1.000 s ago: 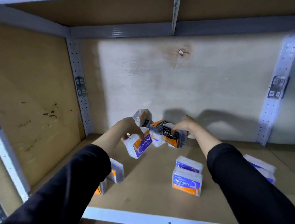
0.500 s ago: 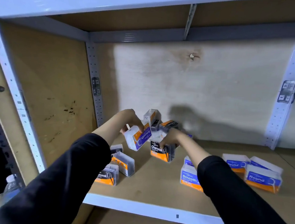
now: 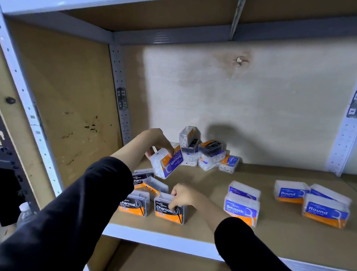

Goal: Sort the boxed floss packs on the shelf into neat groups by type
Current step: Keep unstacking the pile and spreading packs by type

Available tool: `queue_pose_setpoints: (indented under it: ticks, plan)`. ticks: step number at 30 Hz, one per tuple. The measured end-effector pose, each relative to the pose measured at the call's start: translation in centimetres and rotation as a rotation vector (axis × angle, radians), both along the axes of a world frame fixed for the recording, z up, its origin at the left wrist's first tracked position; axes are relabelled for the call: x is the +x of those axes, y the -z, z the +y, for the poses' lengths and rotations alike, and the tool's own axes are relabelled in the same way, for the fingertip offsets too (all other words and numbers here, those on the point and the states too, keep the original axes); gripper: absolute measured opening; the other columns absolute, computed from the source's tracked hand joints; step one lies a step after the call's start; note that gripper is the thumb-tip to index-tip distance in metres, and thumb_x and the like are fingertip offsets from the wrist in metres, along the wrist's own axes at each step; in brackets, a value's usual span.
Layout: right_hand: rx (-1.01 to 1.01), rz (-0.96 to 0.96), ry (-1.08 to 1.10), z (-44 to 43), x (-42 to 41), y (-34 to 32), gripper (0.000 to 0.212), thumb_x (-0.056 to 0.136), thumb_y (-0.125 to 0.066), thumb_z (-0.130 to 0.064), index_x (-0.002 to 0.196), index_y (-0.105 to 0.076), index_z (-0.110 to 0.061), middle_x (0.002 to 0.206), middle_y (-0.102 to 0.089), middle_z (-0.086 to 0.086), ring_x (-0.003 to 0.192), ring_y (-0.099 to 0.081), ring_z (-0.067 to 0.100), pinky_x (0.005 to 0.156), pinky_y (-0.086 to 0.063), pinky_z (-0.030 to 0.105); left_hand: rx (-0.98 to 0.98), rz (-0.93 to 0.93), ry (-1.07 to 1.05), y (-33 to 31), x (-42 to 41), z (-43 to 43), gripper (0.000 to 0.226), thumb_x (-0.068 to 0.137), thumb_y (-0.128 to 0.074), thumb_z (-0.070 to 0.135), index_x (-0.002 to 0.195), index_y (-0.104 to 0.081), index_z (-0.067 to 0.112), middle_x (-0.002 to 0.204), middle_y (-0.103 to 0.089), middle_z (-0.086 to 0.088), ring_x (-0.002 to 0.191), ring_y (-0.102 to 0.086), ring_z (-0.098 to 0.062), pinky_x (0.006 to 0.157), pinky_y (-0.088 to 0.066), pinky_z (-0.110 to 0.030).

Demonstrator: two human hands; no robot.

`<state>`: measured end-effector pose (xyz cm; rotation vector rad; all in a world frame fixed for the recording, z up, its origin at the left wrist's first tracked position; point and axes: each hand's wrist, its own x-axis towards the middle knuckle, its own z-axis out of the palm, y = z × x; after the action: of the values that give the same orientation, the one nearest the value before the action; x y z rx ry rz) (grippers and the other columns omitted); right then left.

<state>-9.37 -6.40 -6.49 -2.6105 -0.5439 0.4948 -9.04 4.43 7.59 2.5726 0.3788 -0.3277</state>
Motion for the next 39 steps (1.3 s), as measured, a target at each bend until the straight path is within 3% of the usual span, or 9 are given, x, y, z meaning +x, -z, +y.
queue_pose_setpoints:
  ticks: [2,6,9,12,16,21,27,32,39]
  plan:
    - [0.04,0.01,0.006,-0.2,0.0,0.4,0.033,0.075,-0.069,-0.017,0.1,-0.067,0.003,0.09,-0.063,0.015,0.076,-0.051,0.019,0.049,-0.031,0.022,-0.003,-0.003,0.0,0.1,0.0,-0.2,0.04,0.078,-0.074,0.024,0.103,-0.051,0.003,0.101,-0.059,-0.014,0.088,-0.061,-0.03,0.064,-0.052,-0.031]
    - [0.194,0.018,0.054,-1.1,-0.1,0.6,0.035,0.08,-0.068,-0.033,0.092,-0.065,0.0,0.094,-0.065,0.017,0.079,-0.056,0.022,0.057,-0.034,0.022,-0.008,-0.02,0.016,0.5,0.3,-0.9,0.039,0.077,-0.074,0.023,0.101,-0.051,0.003,0.1,-0.058,-0.012,0.088,-0.06,-0.03,0.071,-0.055,-0.035]
    - [0.307,-0.091,0.161,-3.0,-0.2,0.7,0.041,0.085,-0.064,-0.03,0.103,-0.065,0.007,0.108,-0.067,0.024,0.082,-0.055,0.027,0.07,-0.034,0.024,-0.006,-0.03,0.04,0.8,0.5,-1.7,0.041,0.076,-0.076,0.023,0.104,-0.054,0.002,0.1,-0.058,-0.012,0.087,-0.061,-0.031,0.078,-0.055,-0.037]
    - [0.272,-0.206,0.221,-5.8,-0.7,1.7,0.027,0.087,-0.061,-0.019,0.104,-0.067,0.002,0.11,-0.068,0.018,0.093,-0.061,0.025,0.079,-0.044,0.028,-0.014,-0.046,0.068,1.3,0.9,-3.0,0.042,0.075,-0.076,0.022,0.106,-0.057,0.002,0.099,-0.06,-0.011,0.087,-0.062,-0.03,0.075,-0.055,-0.035]
    - [0.17,-0.291,0.243,-8.8,-2.2,4.7,0.026,0.089,-0.055,-0.017,0.109,-0.066,-0.004,0.114,-0.067,0.011,0.104,-0.062,0.024,0.089,-0.045,0.027,-0.029,-0.055,0.105,2.2,1.4,-5.1,0.058,0.076,-0.075,0.021,0.125,-0.051,0.001,0.102,-0.058,-0.01,0.09,-0.06,-0.029,0.087,-0.053,-0.036]
    - [0.065,-0.341,0.162,-9.9,-3.6,6.8,0.036,0.093,-0.047,-0.026,0.126,-0.056,-0.011,0.131,-0.055,0.004,0.119,-0.052,0.018,0.1,-0.036,0.023,-0.046,-0.107,0.172,3.9,2.3,-7.9,0.06,0.076,-0.075,0.02,0.128,-0.049,0.004,0.102,-0.057,-0.01,0.087,-0.056,-0.024,0.078,-0.05,-0.03]
    - [0.004,-0.352,0.093,-10.1,-4.1,8.0,0.042,0.099,-0.034,-0.027,0.139,-0.041,-0.013,0.148,-0.035,-0.005,0.137,-0.03,0.018,0.109,-0.026,0.024,0.188,-0.165,0.262,7.7,3.9,-10.0,0.051,0.075,-0.075,0.033,0.114,-0.061,0.002,0.113,-0.065,-0.012,0.085,-0.054,-0.02,0.061,-0.045,-0.026]
    - [-0.024,-0.396,0.084,-10.3,-4.3,8.2,0.043,0.099,-0.031,-0.027,0.138,-0.04,-0.013,0.149,-0.033,-0.004,0.137,-0.029,0.019,0.109,-0.025,0.026,0.27,-0.167,0.283,11.3,5.1,-11.0,0.061,0.075,-0.074,0.037,0.126,-0.057,0.007,0.131,-0.057,-0.009,0.12,-0.054,-0.024,0.093,-0.047,-0.03]
    - [-0.014,-0.416,0.053,-10.5,-4.7,7.8,0.051,0.095,-0.026,-0.032,0.136,-0.042,-0.008,0.146,-0.039,0.001,0.137,-0.031,0.022,0.106,-0.033,0.03,0.293,-0.13,0.264,14.1,6.4,-11.6,0.062,0.076,-0.073,0.034,0.131,-0.053,0.013,0.137,-0.052,-0.008,0.127,-0.05,-0.024,0.101,-0.046,-0.033]
